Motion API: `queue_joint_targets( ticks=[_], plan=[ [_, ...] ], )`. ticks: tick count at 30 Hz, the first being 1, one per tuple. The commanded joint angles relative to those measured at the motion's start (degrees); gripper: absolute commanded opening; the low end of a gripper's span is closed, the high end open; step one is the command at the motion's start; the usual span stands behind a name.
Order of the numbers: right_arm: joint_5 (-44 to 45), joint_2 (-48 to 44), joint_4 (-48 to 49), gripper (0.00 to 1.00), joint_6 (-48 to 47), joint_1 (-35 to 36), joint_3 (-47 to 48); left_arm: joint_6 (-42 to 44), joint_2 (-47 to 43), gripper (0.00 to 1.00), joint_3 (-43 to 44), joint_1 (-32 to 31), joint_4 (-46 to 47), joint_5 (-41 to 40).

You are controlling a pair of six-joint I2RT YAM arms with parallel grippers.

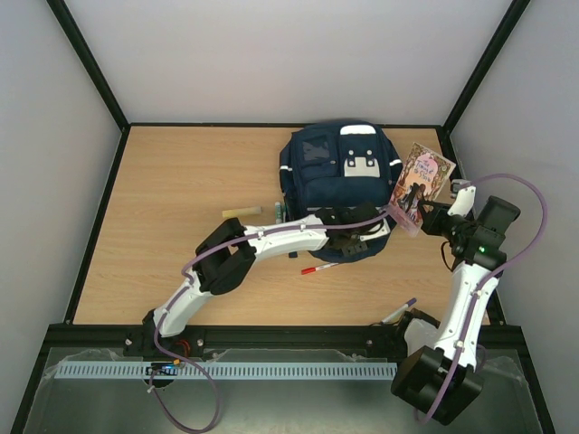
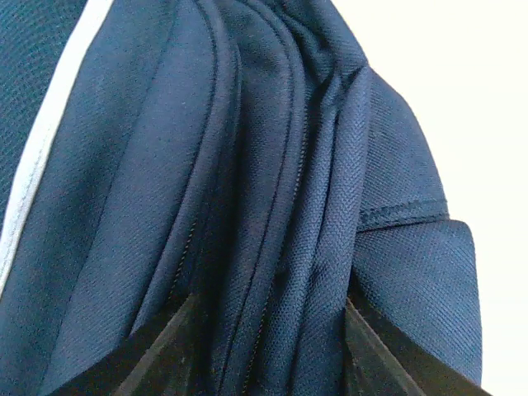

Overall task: Pack the student bag
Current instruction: Place the book in the student bag.

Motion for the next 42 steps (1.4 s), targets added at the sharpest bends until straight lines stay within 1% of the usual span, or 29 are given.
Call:
queue_joint_targets(
  ticks=[1, 3, 6, 8, 9, 12, 13, 18, 22, 27, 31, 34, 36, 37, 42],
  plan=[
    [-0.54, 0.22, 1.58, 0.01, 0.36, -0.24, -0.49, 1.10, 0.89, 0.44, -0.25, -0.39, -0.22, -4.54],
    [-0.63, 0.45, 1.71, 0.01, 0.52, -0.28, -0.58, 0.95, 0.38, 0.39, -0.29, -0.43, 0.03, -4.12],
    [-0.57, 2.18, 1.97, 0.01, 1.14, -0.24, 0.19, 0.95, -0.65, 0.28, -0.09, -0.41, 0.32, -3.23],
    [-1.88, 4.33, 0.04, 0.01, 0.15, -0.25, 2.40, 1.08, -1.52, 0.24, 0.08, -0.29, 0.37, -2.62],
    [-2.52, 5.46, -1.10, 0.01, -0.21, -0.27, 3.71, 1.23, -2.09, 0.21, 0.02, -0.20, 0.41, -2.13],
    [-4.10, 8.09, -5.19, 0.01, -1.27, -0.26, 8.55, 1.22, -4.93, 0.04, -1.18, 0.94, 1.51, -0.87],
    [-4.57, 8.57, -6.92, 0.01, -1.63, -0.27, 10.13, 1.08, -5.92, 0.03, -1.89, 1.36, 2.25, -0.82],
    [-7.42, 8.67, -15.42, 0.01, -5.20, -0.24, 15.58, -0.35, -10.95, 0.02, -4.18, 3.54, 5.60, -0.16],
    [-9.66, 6.83, -22.07, 0.01, -11.47, -0.28, 15.31, -1.84, -14.50, 0.03, -6.11, 4.57, 8.86, 1.47],
    [-13.35, 3.33, -29.74, 0.01, -24.71, -0.24, 12.90, -2.19, -16.88, 0.03, -6.62, 4.95, 12.41, -0.03],
    [-14.00, 1.92, -34.46, 0.01, -31.80, -0.28, 11.80, -2.28, -18.16, 0.02, -6.20, 5.42, 13.94, -0.92],
    [-15.85, 2.93, -41.75, 0.01, -39.94, -0.24, 12.66, -2.91, -19.35, 0.02, -6.27, 6.27, 15.49, -1.17],
    [-17.82, 4.02, -50.28, 0.01, -50.65, -0.25, 13.55, -3.28, -19.90, 0.02, -6.12, 6.99, 16.34, -0.89],
    [-18.11, 4.17, -52.06, 0.01, -53.52, 0.06, 13.48, -3.39, -20.09, 0.02, -5.98, 7.31, 16.55, -0.59],
    [-15.48, 2.27, -52.29, 0.01, -58.78, 1.62, 11.08, -4.26, -20.42, 0.02, -4.62, 8.66, 16.67, 0.61]
  ],
)
